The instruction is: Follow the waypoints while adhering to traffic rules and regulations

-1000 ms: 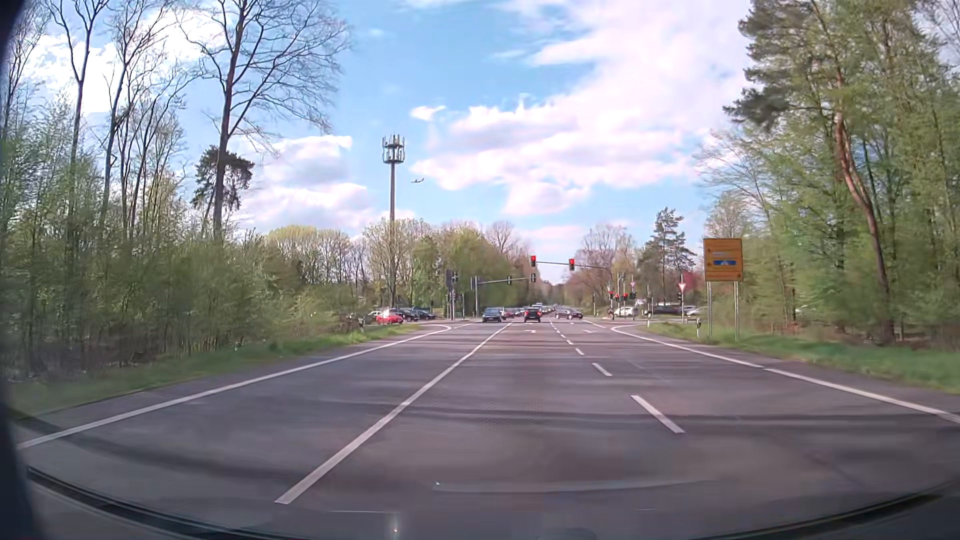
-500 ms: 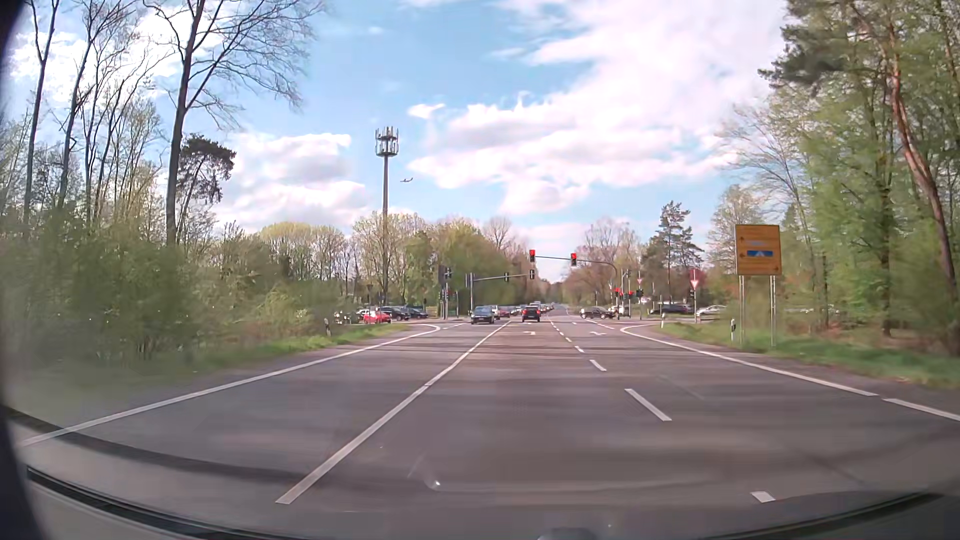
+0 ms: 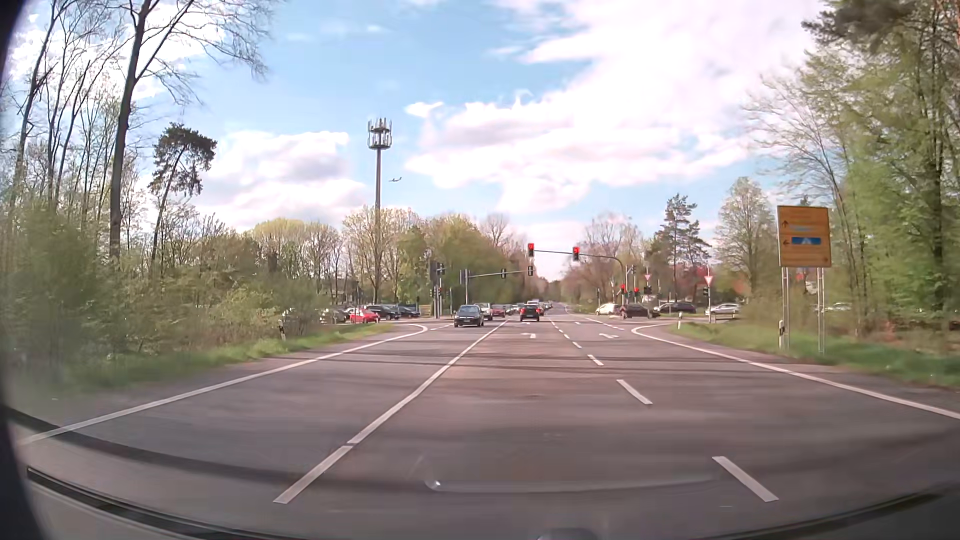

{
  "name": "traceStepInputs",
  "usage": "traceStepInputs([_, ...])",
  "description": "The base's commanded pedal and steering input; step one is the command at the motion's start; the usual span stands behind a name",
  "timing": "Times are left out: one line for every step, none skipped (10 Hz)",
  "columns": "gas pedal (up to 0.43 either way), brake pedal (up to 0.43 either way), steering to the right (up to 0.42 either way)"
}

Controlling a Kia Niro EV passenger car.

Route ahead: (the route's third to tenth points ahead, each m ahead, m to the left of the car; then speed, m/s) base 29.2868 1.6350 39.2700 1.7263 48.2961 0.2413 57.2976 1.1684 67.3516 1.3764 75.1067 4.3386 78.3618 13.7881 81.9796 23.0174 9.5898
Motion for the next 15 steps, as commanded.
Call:
traceStepInputs([0.0,0.213,0.0])
traceStepInputs([0.0,0.213,0.0])
traceStepInputs([0.0,0.213,0.0])
traceStepInputs([0.0,0.213,0.0])
traceStepInputs([0.0,0.201,0.0])
traceStepInputs([0.0,0.189,-0.001])
traceStepInputs([0.0,0.189,-0.001])
traceStepInputs([0.0,0.189,-0.001])
traceStepInputs([0.0,0.195,-0.001])
traceStepInputs([0.0,0.195,-0.001])
traceStepInputs([0.0,0.207,-0.001])
traceStepInputs([0.0,0.207,-0.001])
traceStepInputs([0.0,0.207,-0.001])
traceStepInputs([0.0,0.201,-0.001])
traceStepInputs([0.0,0.207,-0.001])
